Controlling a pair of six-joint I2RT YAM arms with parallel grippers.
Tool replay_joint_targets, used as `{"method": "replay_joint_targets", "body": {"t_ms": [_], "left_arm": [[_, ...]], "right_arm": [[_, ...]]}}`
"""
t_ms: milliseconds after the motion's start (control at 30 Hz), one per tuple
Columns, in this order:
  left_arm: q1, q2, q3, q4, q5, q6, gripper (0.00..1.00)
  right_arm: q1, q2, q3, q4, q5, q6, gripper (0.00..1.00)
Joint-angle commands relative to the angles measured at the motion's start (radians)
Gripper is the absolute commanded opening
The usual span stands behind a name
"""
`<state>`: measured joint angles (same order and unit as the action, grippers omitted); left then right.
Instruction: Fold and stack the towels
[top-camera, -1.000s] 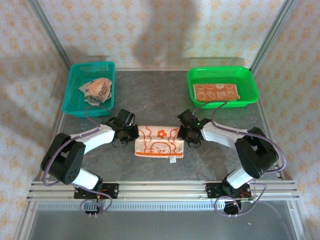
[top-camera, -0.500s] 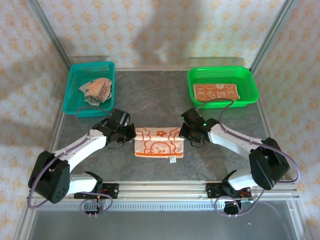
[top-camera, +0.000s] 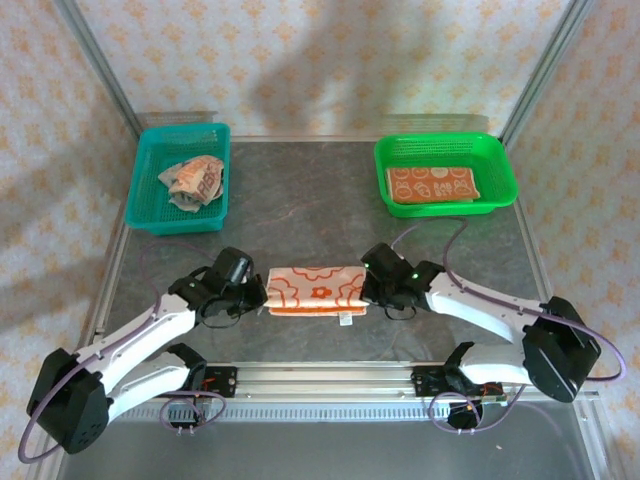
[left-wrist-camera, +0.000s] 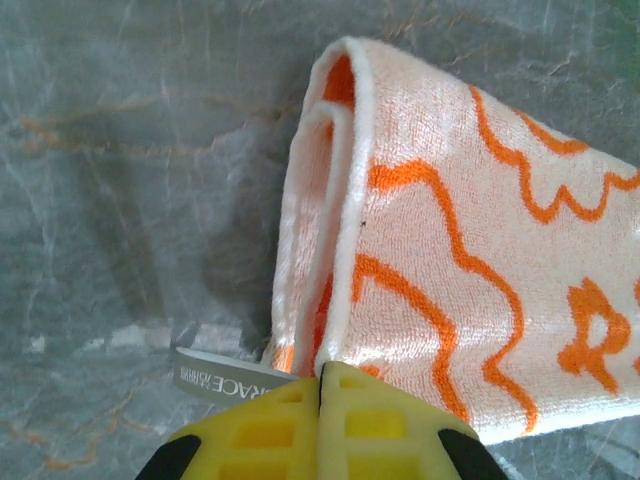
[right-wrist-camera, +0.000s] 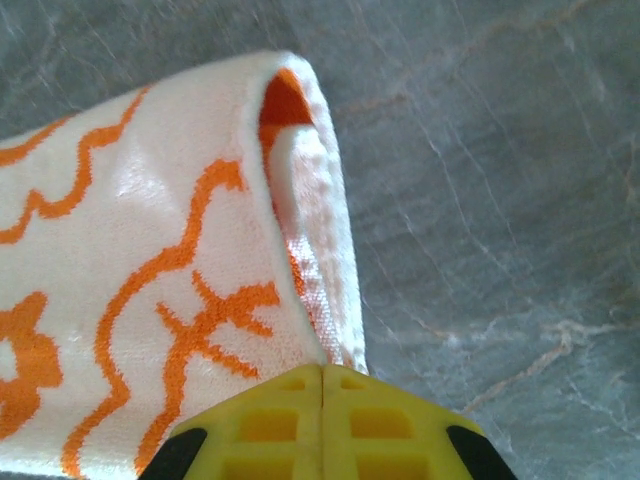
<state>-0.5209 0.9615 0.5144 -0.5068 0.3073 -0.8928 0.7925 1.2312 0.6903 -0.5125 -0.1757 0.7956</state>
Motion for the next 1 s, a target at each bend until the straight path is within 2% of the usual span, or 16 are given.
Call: {"method": "replay_joint_targets", "body": {"t_ms": [0, 133, 300, 367, 400, 500, 600, 667, 733, 967], "left_arm": [[-0.028, -0.049, -0.043, -0.05, -0.038, -0.077, 0.0], [-0.04, -0.064, -0.082, -0.034, -0.054, -0.083, 0.0], [-0.045, 0.001, -0.112, 0.04, -0.06, -0.074, 0.0], [-0.045, 0.034, -0.112, 0.062, -0.061, -0.064, 0.08], [-0.045, 0.048, -0.105, 0.065, -0.062, -0.059, 0.15], [-0.045, 0.066, -0.07, 0.033, -0.081, -0.029, 0.4], [-0.045, 0.066, -0.031, -0.004, -0.117, 0.006, 0.54], [-0.044, 0.079, -0.008, 0.003, -0.124, 0.037, 0.63], [-0.044, 0.105, 0.022, 0.016, -0.119, 0.07, 0.66], [-0.044, 0.261, 0.078, 0.094, -0.057, 0.16, 0.64]], "right_arm": [[0.015, -0.029, -0.035, -0.044, 0.061, 0.049, 0.0], [0.027, -0.023, -0.078, -0.002, 0.054, 0.06, 0.0], [0.033, 0.045, -0.094, 0.049, 0.065, 0.049, 0.01], [0.033, 0.059, -0.09, 0.058, 0.074, 0.04, 0.1], [0.033, 0.062, -0.085, 0.054, 0.08, 0.034, 0.2], [0.033, 0.039, -0.068, 0.026, 0.095, 0.013, 0.25], [0.033, -0.002, -0.061, 0.022, 0.107, -0.006, 0.34], [0.033, -0.018, -0.057, 0.042, 0.106, -0.016, 0.45], [0.033, -0.022, -0.054, 0.075, 0.104, -0.025, 0.49], [0.033, 0.044, -0.036, 0.152, 0.117, -0.04, 0.63]]}}
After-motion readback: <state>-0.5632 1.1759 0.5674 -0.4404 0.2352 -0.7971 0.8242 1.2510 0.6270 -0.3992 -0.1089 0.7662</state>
